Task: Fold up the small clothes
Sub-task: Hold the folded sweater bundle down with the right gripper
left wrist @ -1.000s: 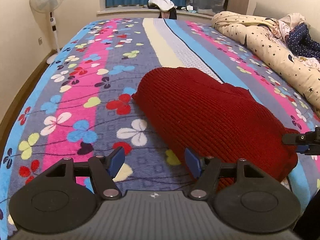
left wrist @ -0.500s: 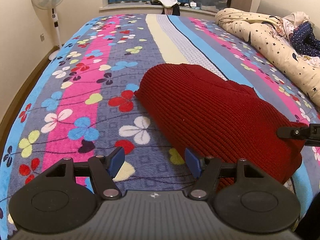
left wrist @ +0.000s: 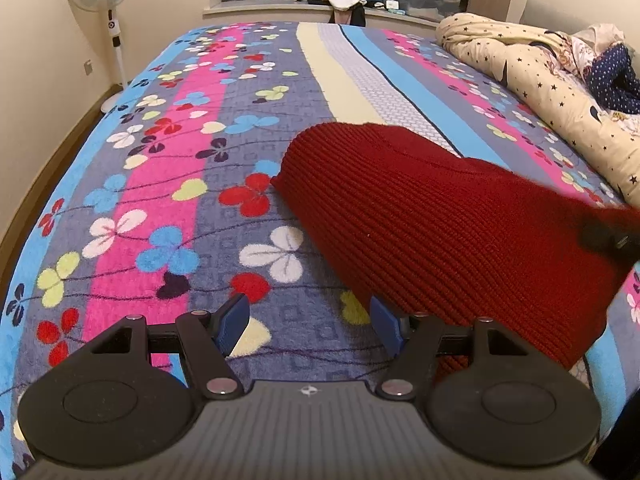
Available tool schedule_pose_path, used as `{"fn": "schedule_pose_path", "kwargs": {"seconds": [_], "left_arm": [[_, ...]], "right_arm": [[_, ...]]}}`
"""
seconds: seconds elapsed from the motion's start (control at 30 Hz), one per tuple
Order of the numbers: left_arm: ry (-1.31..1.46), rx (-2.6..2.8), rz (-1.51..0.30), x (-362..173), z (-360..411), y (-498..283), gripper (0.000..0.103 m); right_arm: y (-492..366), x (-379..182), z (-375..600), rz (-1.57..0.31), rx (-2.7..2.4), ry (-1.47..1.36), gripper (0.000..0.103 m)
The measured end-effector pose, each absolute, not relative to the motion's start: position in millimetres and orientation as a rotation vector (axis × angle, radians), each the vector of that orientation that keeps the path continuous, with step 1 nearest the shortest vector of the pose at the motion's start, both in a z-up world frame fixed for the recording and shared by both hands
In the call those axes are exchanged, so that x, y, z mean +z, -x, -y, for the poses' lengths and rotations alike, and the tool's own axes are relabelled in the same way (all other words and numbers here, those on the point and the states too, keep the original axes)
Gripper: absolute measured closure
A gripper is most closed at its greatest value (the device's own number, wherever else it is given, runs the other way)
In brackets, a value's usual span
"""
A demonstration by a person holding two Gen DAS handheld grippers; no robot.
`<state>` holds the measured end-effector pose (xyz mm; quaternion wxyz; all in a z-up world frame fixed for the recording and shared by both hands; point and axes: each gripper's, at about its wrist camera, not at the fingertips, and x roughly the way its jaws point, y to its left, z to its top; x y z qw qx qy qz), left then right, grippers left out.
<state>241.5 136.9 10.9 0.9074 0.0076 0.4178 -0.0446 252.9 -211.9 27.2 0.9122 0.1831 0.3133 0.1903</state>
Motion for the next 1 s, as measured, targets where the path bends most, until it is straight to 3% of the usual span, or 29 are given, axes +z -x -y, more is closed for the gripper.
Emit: {"fn": "schedule_pose_path", "kwargs": {"seconds": [0.17, 0.23, 0.4, 0.57, 0.67, 0.77, 0.9, 1.0], "left_arm": [[0.046, -0.142, -0.818, 21, -139, -237, 0.031], [0.061, -0.17, -0.801, 24, -137, -236, 0.031], [0.072, -0.271, -0.759, 31, -124, -233, 0.032], [0.082, -0.378, -0.743, 30, -106, -231, 0.033], [0.081, -0.458, -0.746, 28, -94, -229, 0.04], [-0.019, -0.534, -0.874, 7, -72, -233, 0.058], [-0.183, -0.519, -0.957, -17, -52, -231, 0.058], [-0.094, -0.524, -0.974, -14, -63, -237, 0.058]], "right_arm": [[-212, 62, 221, -0.372, 0.529, -0.29, 0.086], [-215, 55, 232, -0.444, 0.451, -0.282, 0.086], [-248, -13, 284, -0.922, 0.225, -0.482, 0.086], [-245, -8, 289, -0.897, 0.27, -0.472, 0.086], [-245, -11, 288, -0.915, 0.284, -0.466, 0.085], [-245, -10, 289, -0.911, 0.278, -0.489, 0.079], [-239, -7, 296, -0.894, 0.243, -0.542, 0.056], [-235, 0, 294, -0.845, 0.234, -0.53, 0.055]]}}
